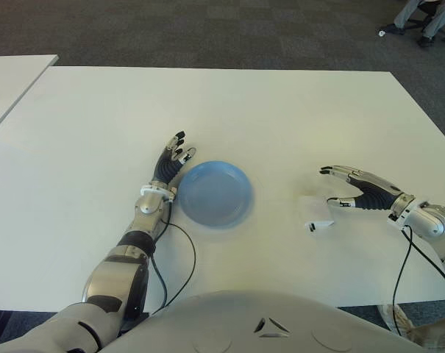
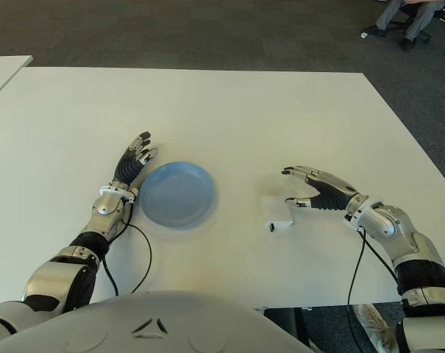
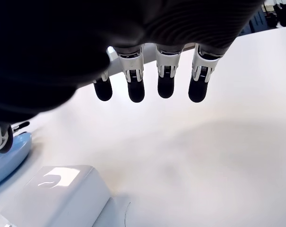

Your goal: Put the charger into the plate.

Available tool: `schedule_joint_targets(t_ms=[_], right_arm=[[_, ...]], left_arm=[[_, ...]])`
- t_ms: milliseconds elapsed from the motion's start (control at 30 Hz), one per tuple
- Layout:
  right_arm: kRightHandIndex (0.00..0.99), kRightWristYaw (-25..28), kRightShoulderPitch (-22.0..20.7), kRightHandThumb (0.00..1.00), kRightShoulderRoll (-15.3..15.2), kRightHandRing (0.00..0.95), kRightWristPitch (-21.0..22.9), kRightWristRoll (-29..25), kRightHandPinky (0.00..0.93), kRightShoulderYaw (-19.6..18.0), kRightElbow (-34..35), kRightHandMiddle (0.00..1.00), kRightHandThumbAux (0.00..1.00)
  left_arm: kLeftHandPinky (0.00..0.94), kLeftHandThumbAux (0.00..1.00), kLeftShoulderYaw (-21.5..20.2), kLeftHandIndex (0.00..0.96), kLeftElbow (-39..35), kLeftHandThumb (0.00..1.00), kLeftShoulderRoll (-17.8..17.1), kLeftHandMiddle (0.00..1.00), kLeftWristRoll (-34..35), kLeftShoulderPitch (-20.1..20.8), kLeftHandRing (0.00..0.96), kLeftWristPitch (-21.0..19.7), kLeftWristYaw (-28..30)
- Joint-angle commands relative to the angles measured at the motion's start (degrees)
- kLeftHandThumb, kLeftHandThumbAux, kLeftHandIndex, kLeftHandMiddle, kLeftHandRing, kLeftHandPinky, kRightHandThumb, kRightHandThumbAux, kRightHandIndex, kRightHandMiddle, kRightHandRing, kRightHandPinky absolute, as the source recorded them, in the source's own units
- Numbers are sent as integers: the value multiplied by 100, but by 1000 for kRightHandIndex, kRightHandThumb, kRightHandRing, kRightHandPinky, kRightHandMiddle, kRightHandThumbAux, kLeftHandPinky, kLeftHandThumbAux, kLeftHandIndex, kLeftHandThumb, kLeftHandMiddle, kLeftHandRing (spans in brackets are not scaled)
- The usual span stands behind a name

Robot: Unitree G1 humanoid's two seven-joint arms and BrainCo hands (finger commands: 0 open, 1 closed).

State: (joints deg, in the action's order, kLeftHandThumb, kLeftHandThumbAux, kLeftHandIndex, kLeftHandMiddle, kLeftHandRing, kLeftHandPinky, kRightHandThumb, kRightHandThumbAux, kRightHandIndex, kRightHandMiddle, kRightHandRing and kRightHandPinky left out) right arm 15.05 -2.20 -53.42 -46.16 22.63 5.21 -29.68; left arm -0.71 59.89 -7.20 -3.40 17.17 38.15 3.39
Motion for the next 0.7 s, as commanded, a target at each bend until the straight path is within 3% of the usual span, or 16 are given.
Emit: schedule_joint_targets(t_ms=[33, 700], right_arm=[[0, -109, 150, 231, -10, 0, 25, 98, 0, -61, 72, 0, 237], [0, -982, 396, 228, 76, 0, -61, 691, 0, -42, 88, 0, 161]], left_arm=[[59, 468, 69, 8, 414, 0, 4, 48, -71, -396, 49, -509, 174], [38, 490, 12, 3, 465, 0, 0, 40, -22, -393, 36, -548, 321]])
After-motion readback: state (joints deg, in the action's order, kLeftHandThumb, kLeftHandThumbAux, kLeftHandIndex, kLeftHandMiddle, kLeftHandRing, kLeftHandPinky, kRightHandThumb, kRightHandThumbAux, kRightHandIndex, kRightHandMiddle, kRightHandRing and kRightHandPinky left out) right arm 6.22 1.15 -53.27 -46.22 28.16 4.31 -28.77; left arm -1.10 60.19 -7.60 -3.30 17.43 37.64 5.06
